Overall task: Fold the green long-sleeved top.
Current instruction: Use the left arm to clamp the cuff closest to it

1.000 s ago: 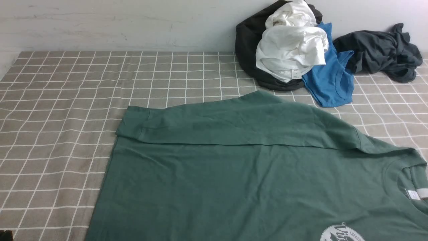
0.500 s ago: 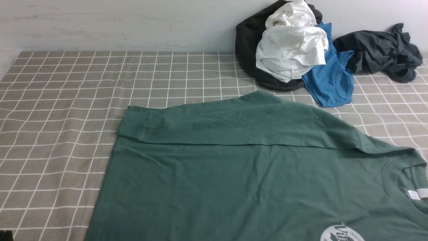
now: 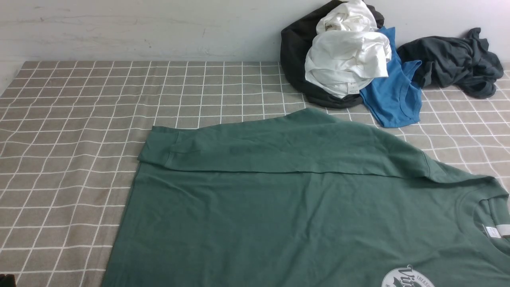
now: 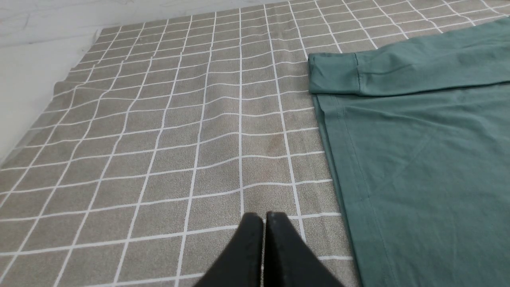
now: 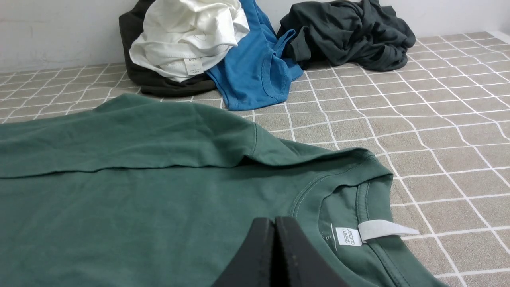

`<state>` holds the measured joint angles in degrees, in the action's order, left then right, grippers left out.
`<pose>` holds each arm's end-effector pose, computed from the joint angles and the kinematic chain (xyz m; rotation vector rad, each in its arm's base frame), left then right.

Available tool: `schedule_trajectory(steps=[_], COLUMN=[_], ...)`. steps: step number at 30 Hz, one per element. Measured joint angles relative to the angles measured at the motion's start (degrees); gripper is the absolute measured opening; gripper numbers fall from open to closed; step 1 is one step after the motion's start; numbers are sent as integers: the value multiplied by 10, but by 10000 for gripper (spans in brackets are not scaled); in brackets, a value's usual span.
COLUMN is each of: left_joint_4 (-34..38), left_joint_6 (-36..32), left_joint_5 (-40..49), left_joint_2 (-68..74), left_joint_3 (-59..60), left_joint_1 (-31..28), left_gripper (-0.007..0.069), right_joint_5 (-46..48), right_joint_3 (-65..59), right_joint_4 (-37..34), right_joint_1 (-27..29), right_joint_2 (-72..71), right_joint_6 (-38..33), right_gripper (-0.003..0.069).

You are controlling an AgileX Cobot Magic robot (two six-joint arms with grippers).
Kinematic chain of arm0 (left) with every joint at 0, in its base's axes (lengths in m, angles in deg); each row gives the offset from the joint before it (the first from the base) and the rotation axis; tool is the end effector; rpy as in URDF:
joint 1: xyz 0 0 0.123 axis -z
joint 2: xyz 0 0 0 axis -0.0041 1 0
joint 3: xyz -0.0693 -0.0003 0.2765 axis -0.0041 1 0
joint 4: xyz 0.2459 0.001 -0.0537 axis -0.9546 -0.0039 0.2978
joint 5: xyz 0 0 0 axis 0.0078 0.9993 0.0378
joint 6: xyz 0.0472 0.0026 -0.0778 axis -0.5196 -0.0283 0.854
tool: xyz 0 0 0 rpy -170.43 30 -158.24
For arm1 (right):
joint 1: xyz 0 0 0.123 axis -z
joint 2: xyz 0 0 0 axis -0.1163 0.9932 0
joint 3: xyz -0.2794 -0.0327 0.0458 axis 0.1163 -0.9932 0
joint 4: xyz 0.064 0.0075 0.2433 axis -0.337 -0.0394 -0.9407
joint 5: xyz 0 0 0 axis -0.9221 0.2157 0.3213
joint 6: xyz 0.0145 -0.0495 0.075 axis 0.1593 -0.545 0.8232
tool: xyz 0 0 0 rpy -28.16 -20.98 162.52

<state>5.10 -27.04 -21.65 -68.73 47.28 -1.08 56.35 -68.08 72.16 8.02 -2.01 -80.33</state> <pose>0.0534 -0.0003 0.1741 0.0570 1.8421 0.0513 0.0532 -0.0017 0.1735 0.0930 1.8480 0.0294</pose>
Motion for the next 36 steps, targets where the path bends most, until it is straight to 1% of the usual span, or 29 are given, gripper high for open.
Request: schedule_trajectory(steps=[9,17,19,20,21,22,23,24,26,27,28,29,30,31,32,33,36], left_joint_4=[0,2,23,52,58,95,178,203,380,380,463,521,537,581,584,605,613], left_joint_6=[0,0,5,14,19,31,71,83,163,163,193,201,203,200,198,180,149], left_joint_5=[0,-1,-2,-4,-5,-6,-17,-18,-35,-36,-41,-46,-47,-53,-53,-55,-57], left_joint_2=[0,0,0,0,0,0,0,0,0,0,0,0,0,0,0,0,0], left_joint_3=[0,0,0,0,0,0,1,1,1,1,1,1,1,1,1,1,1], left_joint_1=[0,0,0,0,0,0,0,0,0,0,0,0,0,0,0,0,0], left_gripper=[-7,-7,-7,-7,-7,-7,-7,-7,-7,-7,-7,-7,-7,-7,-7,-7,-7], right_joint_5=[0,0,0,0,0,0,0,0,1,1,3,4,3,0,-1,-6,-19], right_joint_3=[0,0,0,0,0,0,0,0,-1,-1,-1,-1,-1,0,0,0,0], right_joint_4=[-1,-18,-19,-24,-26,-35,-77,-91,-213,-213,-294,-373,-384,-461,-469,-525,-544], right_joint_1=[0,0,0,0,0,0,0,0,0,0,0,0,0,0,0,0,0], right_joint_2=[0,0,0,0,0,0,0,0,0,0,0,0,0,0,0,0,0], right_joint_6=[1,5,5,5,5,6,10,12,44,47,72,93,93,105,106,102,82], right_gripper=[-14,-14,-14,-14,-14,-14,-14,-14,-14,-14,-14,-14,-14,-14,-14,-14,-14])
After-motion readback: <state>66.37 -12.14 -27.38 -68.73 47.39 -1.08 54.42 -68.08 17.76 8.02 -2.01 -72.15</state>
